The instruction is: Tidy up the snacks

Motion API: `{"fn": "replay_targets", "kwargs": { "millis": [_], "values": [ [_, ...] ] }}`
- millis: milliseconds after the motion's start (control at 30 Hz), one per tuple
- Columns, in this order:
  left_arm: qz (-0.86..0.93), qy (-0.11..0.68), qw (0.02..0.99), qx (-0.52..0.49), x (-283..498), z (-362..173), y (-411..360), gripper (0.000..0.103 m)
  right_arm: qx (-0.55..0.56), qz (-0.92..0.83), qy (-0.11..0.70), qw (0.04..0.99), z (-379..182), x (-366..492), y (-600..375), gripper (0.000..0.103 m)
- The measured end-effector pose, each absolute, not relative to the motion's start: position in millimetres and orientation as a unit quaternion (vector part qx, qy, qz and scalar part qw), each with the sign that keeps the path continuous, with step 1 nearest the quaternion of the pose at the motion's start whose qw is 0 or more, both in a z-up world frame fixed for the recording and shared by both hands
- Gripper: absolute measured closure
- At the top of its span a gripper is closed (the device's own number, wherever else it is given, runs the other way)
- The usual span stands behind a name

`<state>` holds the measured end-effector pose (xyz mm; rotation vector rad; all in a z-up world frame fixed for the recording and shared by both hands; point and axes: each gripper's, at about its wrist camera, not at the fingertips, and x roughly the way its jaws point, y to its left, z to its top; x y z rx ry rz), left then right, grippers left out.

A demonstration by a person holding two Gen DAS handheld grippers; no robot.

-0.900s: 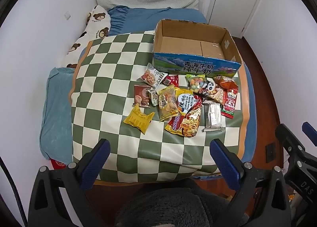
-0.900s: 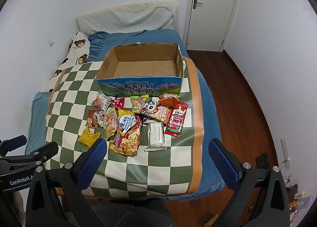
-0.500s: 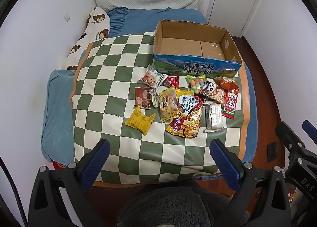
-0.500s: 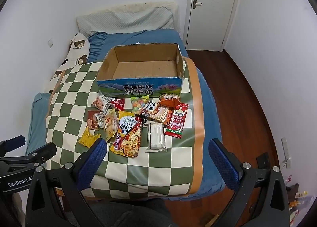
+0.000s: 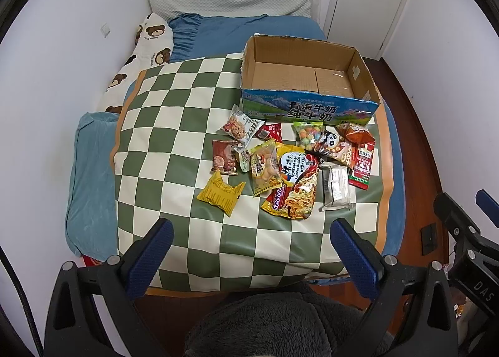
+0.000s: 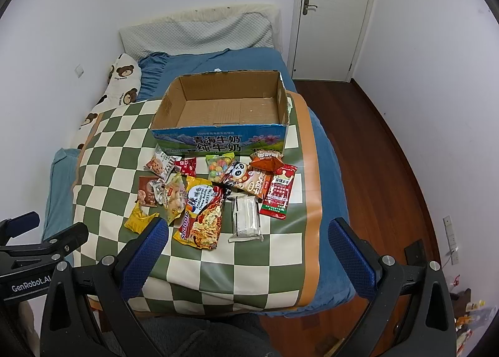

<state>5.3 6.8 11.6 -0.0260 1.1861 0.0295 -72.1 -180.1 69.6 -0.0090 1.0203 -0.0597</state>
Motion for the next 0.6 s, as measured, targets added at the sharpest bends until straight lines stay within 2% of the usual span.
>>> {"fn": "replay_targets", "kwargs": {
  "millis": [600],
  "values": [
    [0.014, 0.557, 0.83, -0.011, 5.0, 11.8, 4.9, 0.0, -0.003, -0.029, 0.487, 0.873, 71.3, -72.1, -179.8, 0.0]
  ]
}}
